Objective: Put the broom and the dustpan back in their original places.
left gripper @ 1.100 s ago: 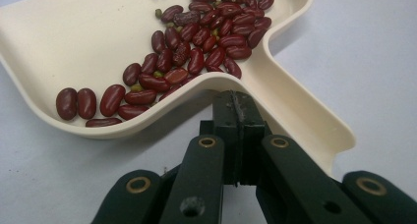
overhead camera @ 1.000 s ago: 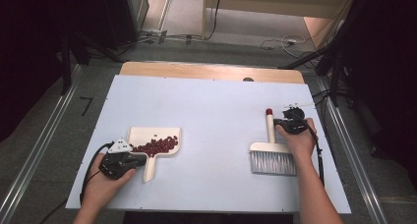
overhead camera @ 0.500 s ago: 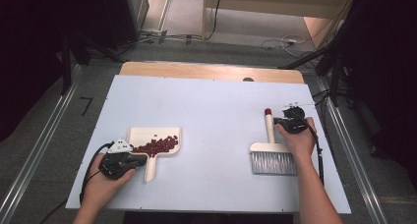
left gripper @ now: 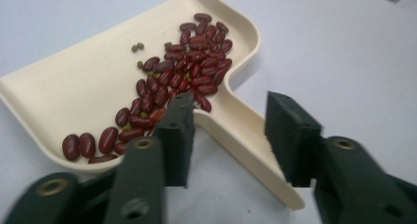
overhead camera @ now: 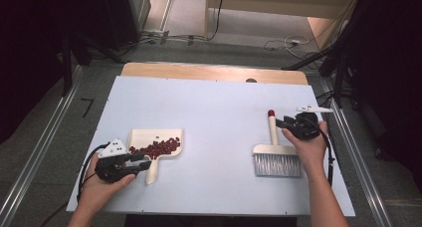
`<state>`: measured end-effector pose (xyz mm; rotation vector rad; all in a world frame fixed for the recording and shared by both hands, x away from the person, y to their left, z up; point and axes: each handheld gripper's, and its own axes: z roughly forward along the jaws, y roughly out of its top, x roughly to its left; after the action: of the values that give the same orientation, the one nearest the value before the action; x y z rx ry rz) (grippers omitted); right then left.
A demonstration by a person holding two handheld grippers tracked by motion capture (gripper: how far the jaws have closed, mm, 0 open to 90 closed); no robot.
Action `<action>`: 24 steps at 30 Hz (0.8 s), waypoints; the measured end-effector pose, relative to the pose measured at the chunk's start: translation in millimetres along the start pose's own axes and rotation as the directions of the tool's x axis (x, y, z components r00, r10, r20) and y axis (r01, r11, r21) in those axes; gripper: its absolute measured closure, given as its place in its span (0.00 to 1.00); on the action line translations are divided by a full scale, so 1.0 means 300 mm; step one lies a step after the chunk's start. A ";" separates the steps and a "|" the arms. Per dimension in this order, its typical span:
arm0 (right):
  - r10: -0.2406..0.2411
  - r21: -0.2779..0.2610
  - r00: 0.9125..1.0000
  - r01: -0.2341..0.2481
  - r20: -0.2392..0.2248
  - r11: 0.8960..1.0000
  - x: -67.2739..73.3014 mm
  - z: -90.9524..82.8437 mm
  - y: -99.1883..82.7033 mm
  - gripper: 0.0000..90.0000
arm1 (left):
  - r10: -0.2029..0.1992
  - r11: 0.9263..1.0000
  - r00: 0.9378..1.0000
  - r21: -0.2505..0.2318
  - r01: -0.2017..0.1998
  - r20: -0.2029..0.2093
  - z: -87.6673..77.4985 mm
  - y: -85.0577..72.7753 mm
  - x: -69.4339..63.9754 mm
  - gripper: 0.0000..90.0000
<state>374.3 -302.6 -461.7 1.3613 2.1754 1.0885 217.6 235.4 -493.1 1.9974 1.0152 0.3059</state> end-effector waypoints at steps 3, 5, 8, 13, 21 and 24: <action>-0.028 -0.026 0.999 0.027 -0.029 0.999 0.018 -0.033 -0.007 0.50 | 0.004 1.000 1.000 -0.011 -0.004 0.010 0.000 0.003 -0.004 0.45; -0.041 -0.040 0.999 0.040 -0.025 0.998 0.026 -0.050 -0.013 0.48 | 0.010 1.000 1.000 -0.025 -0.010 0.013 0.002 0.005 -0.009 0.42; -0.034 -0.066 0.998 0.032 -0.044 0.997 0.033 -0.075 -0.025 0.44 | 0.010 0.999 1.000 -0.047 -0.009 0.028 -0.001 0.005 -0.009 0.31; -0.049 -0.085 0.996 0.042 -0.076 0.995 0.050 -0.109 -0.051 0.30 | -0.011 0.996 1.000 -0.087 0.013 0.017 -0.013 0.005 -0.002 0.21; -0.066 -0.142 0.992 0.050 -0.109 0.989 0.075 -0.154 -0.102 0.15 | -0.028 0.992 1.000 -0.123 0.028 0.008 -0.026 -0.001 0.007 0.00; -0.070 -0.159 0.991 0.052 -0.114 0.986 0.082 -0.169 -0.124 0.10 | -0.036 0.989 0.999 -0.142 0.036 -0.001 -0.031 -0.003 0.010 0.00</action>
<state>307.6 -311.6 -454.9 1.1820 2.1470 1.3167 214.0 243.2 -488.7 1.8495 1.0025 0.3528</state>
